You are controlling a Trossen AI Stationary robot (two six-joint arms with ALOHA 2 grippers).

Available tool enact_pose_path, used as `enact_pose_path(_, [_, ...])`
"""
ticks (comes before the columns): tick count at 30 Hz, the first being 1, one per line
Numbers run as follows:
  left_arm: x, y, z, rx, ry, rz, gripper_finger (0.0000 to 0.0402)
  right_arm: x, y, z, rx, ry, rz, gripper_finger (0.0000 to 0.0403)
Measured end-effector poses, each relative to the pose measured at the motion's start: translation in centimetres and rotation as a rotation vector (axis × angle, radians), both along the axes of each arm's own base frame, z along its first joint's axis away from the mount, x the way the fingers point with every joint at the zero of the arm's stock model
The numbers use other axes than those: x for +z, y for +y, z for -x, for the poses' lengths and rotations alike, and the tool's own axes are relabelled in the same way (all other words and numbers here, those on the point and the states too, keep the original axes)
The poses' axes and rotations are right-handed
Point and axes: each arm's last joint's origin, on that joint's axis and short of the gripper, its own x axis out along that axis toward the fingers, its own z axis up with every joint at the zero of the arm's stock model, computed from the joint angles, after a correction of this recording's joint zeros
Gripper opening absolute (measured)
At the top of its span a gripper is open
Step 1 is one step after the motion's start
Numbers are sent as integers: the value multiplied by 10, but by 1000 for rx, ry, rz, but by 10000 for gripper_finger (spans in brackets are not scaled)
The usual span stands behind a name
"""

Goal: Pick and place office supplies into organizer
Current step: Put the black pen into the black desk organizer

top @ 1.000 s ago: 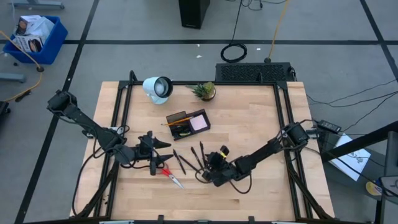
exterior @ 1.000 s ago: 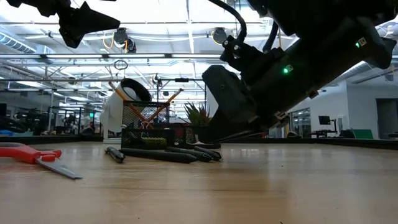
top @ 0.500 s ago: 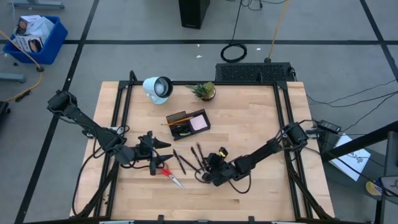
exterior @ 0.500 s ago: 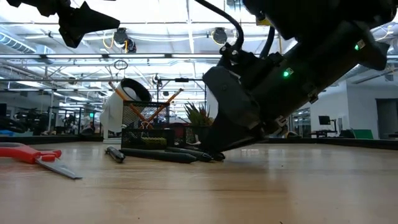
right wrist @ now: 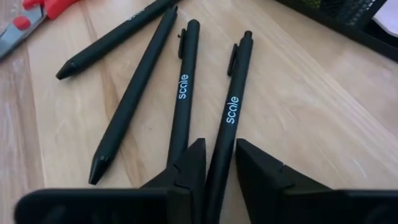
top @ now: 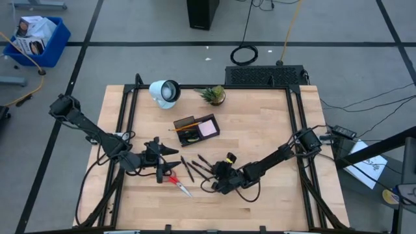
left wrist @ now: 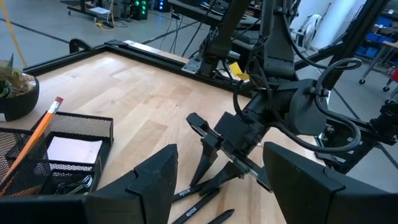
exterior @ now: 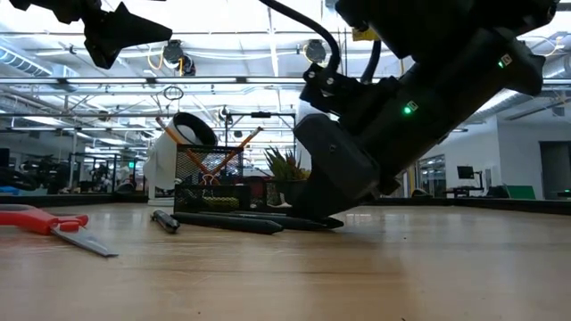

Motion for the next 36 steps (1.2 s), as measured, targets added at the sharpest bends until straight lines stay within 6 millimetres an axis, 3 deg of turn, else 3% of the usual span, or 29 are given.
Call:
enact_pose_path(6, [0, 0, 0, 0, 1, -6, 241, 0, -3, -2, 13, -4, 25, 21])
enact_pose_path(15, [3, 1, -1, 15, -25, 9, 241, 7, -9, -3, -32, -36, 173, 37])
enact_pose_path(21, [11, 5, -5, 51, -106, 54, 241, 16, -10, -5, -38, -76, 229, 23])
enact_pose_path(29, [19, 11, -9, 89, -181, 100, 241, 40, -7, -8, -27, -160, 307, 33])
enact_pose_path(36, [25, 17, -12, 115, -236, 123, 241, 82, 5, 1, -22, -250, 403, 26])
